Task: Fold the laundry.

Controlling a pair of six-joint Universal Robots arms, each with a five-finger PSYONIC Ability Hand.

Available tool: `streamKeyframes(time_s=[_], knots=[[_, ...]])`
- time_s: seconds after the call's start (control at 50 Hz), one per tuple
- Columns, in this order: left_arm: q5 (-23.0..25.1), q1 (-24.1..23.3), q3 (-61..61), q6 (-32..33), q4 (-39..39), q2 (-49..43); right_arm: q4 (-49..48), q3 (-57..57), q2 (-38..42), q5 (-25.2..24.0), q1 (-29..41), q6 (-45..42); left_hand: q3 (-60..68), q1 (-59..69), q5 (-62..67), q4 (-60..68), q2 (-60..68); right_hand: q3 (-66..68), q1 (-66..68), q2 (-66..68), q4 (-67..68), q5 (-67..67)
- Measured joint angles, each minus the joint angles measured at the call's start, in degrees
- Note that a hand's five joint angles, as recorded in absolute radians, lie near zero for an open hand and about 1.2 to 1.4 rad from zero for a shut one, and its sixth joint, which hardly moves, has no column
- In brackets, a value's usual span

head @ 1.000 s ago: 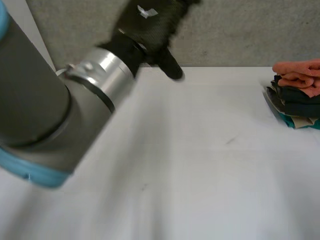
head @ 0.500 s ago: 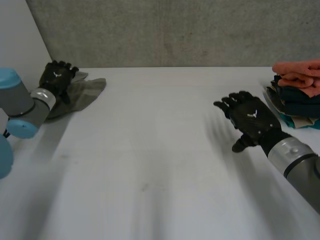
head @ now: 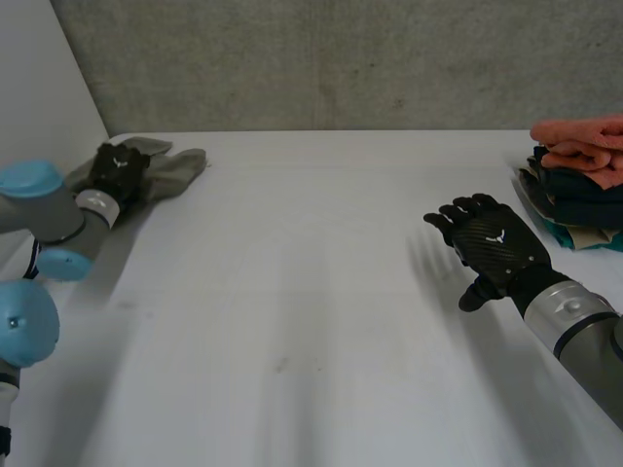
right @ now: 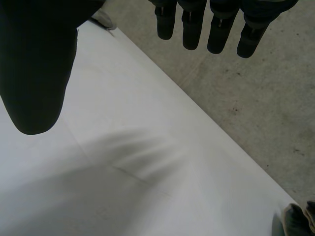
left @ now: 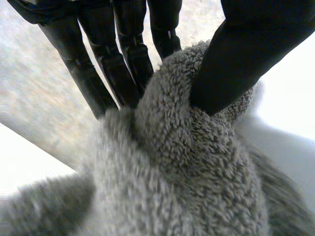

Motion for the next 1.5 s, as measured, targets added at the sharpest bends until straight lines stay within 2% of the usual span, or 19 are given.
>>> streamKeyframes(time_s=[0.1, 0.2, 0.28, 0.38, 0.4, 0.5, 0.54, 0.56, 0.6, 0.66, 0.68, 0.74, 0.8, 0.96, 1.0, 1.08, 1.22, 1.36, 1.5], knots=[[-5.72, -2.96, -5.56, 0.13, -0.22, 8.3, -0.01, -0.09, -0.24, 0.5, -0.08, -0.05, 1.68, 0.0, 0.02, 0.34, 0.14, 0.0, 0.0, 0.0, 0.0, 0.0], [-9.9, -8.09, -21.3, -3.66, -0.36, 25.46, 0.02, -0.33, -1.02, 1.48, -0.24, 0.04, 1.71, 0.0, 1.47, 0.34, 0.14, 0.0, 0.0, 0.0, 0.0, 0.0], [-8.89, -11.91, -33.45, -8.29, -0.31, 36.57, 0.05, -0.47, -2.02, 2.65, -0.46, 0.2, 1.71, 1.28, 2.14, 0.35, 0.14, 0.0, 0.0, 0.0, 0.0, 0.0], [-3.23, -19.68, -49.9, -14.12, 0.39, 48.77, 0.08, -0.63, -3.68, 4.83, -0.87, 0.43, 1.87, 1.69, 2.27, 0.36, 0.15, 0.0, 0.0, 0.0, 0.0, 0.0], [-0.58, -23.34, -55.5, -15.51, 1.15, 51.72, 0.11, -0.65, -4.17, 5.44, -0.97, 0.49, 1.88, 1.7, 2.27, 0.38, 0.15, 0.0, 0.0, 0.0, 0.0, 0.0], [3.18, -32.87, -64.09, -16.84, 4.91, 51.89, 0.33, -0.65, -4.93, 6.34, -1.06, 0.55, -0.16, 0.3, 0.55, -1.92, -2.48, 0.0, 0.0, 0.0, 0.0, 0.0], [2.99, -36.26, -65.09, -16.78, 6.35, 49.58, 0.63, -0.63, -5.01, 6.43, -1.1, 0.55, -9.64, -7.39, -7.54, -10.71, -11.61, 0.0, 0.0, 0.0, 0.0, 0.0], [2.61, -37.46, -65.11, -16.69, 6.85, 48.53, 0.8, -0.63, -5.02, 6.43, -1.13, 0.54, -18.76, -17.35, -16.92, -20.24, -20.96, 0.0, 0.0, 0.0, 0.0, 0.0], [1.45, -39.2, -64.81, -16.42, 7.44, 46.92, 1.17, -0.62, -5.0, 6.4, -1.24, 0.54, -21.43, -20.85, -20.42, -23.76, -23.66, 0.0, 0.0, 0.0, 0.0, 0.0], [-1.97, -41.27, -63.64, -15.77, 8.0, 45.58, 1.88, -0.61, -4.95, 6.28, -1.69, 0.53, -37.75, -35.72, -37.18, -40.25, -40.58, 0.0, 0.0, 0.0, 0.0, 0.0], [-2.49, -41.39, -63.5, -15.69, 8.03, 45.73, 1.97, -0.61, -4.94, 6.25, -1.76, 0.54, -37.75, -35.72, -37.18, -40.25, -40.58, 0.0, 0.0, 0.0, 0.0, 0.0], [-5.71, -41.3, -62.9, -15.46, 8.04, 48.39, 2.39, -0.72, -4.9, 6.06, -2.07, 0.57, -51.34, -48.62, -50.58, -53.7, -53.31, 0.0, 0.0, 0.0, 0.0, 0.0], [-7.6, -40.08, -63.01, -15.43, 8.01, 51.67, 2.58, -0.97, -4.91, 5.95, -2.1, 0.59, -52.23, -48.65, -51.34, -54.75, -54.38, 0.0, 0.0, 0.0, 0.0, 0.0], [-9.52, -30.44, -66.64, -15.09, 7.85, 60.12, 8.19, -3.85, -4.94, 5.77, -1.05, 0.55, -52.23, -48.65, -51.34, -54.8, -54.43, 0.0, 0.0, 0.0, 0.0, 0.0], [-8.97, -27.87, -67.34, -14.94, 7.86, 60.49, 13.6, -6.47, -4.86, 5.55, 0.67, 0.53, -52.23, -48.65, -51.34, -54.8, -54.43, 0.0, 0.0, 0.0, 0.0, 0.0], [-5.39, -22.66, -67.42, -13.4, 7.88, 58.55, 22.51, -11.56, -4.1, 5.14, 4.68, 0.61, -52.23, -48.65, -51.34, -54.8, -54.42, 0.0, 0.0, 0.0, 0.0, 0.0], [7.12, -14.89, -62.78, -5.28, 7.27, 50.11, 32.82, -20.87, 0.52, 4.75, 14.68, 0.95, -52.23, -48.65, -51.18, -54.79, -54.42, 0.0, 0.0, 0.0, 0.0, 0.0], [15.84, -13.29, -54.1, 4.44, 1.76, 39.3, 32.97, -27.24, 9.07, 5.47, 26.05, 0.19, -52.23, -48.65, -51.2, -54.8, -54.42, 0.0, 0.0, 0.0, 0.07, -0.01], [17.23, -15.06, -46.62, 10.34, -4.41, 30.74, 27.58, -28.57, 14.98, 6.46, 31.41, -0.48, -52.23, -48.65, -51.21, -54.8, -54.42, 0.83, 0.52, 0.57, 0.97, 0.8]])
